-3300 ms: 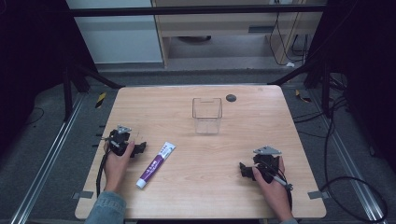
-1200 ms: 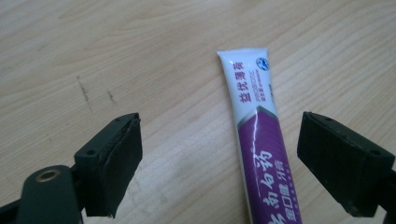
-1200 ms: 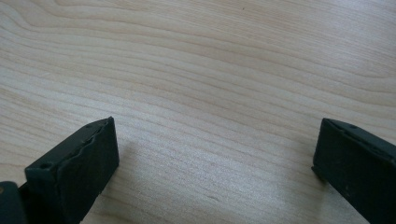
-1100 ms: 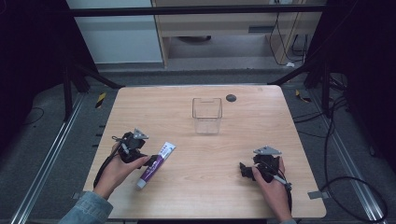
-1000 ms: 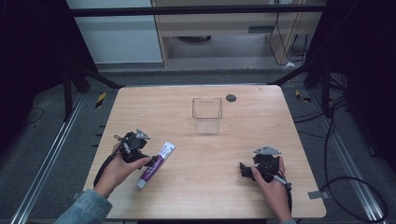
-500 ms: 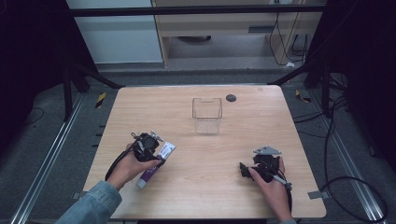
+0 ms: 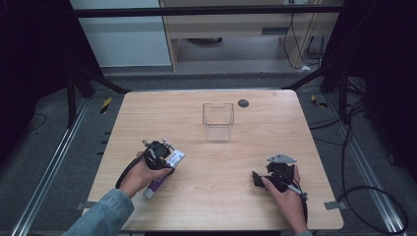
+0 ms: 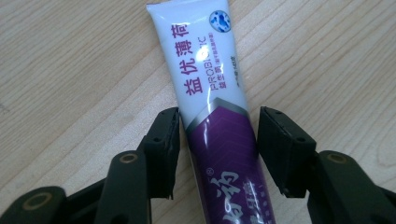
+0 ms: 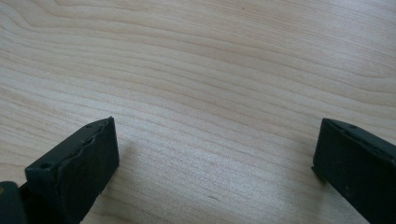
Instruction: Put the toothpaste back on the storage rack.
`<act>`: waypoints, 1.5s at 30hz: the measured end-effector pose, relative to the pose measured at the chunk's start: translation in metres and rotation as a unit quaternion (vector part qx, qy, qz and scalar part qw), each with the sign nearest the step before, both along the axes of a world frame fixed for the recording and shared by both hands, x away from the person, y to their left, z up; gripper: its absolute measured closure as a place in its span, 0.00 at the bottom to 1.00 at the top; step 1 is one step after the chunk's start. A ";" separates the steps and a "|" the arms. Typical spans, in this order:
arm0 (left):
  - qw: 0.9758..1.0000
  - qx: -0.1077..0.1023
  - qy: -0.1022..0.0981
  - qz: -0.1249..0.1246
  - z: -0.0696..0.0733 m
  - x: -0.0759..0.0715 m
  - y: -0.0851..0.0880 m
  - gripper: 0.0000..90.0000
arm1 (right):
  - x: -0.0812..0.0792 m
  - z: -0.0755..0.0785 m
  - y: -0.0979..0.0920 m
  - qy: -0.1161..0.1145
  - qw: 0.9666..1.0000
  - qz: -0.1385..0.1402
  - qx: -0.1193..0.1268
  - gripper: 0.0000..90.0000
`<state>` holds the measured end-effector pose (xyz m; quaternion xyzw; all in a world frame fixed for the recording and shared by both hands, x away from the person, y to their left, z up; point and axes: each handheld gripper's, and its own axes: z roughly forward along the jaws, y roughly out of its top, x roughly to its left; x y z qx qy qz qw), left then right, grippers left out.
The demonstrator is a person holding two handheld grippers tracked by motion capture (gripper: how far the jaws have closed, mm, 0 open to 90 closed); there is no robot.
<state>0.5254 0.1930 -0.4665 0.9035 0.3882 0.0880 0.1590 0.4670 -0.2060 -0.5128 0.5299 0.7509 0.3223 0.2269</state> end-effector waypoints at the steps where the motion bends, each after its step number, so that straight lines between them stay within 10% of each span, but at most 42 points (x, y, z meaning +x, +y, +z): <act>1: 1.000 -0.001 0.002 0.002 -0.001 0.000 0.000 0.55 | 0.000 0.000 0.000 0.000 1.000 0.000 0.000 0.00; 29: 0.999 0.001 -0.007 -0.043 0.005 -0.003 -0.004 0.86 | 0.000 0.000 0.000 0.000 1.000 0.000 0.000 0.00; 45: 0.989 -0.089 -0.114 -0.020 0.048 -0.006 0.005 0.86 | 0.000 0.000 0.000 0.000 1.000 0.000 0.000 0.00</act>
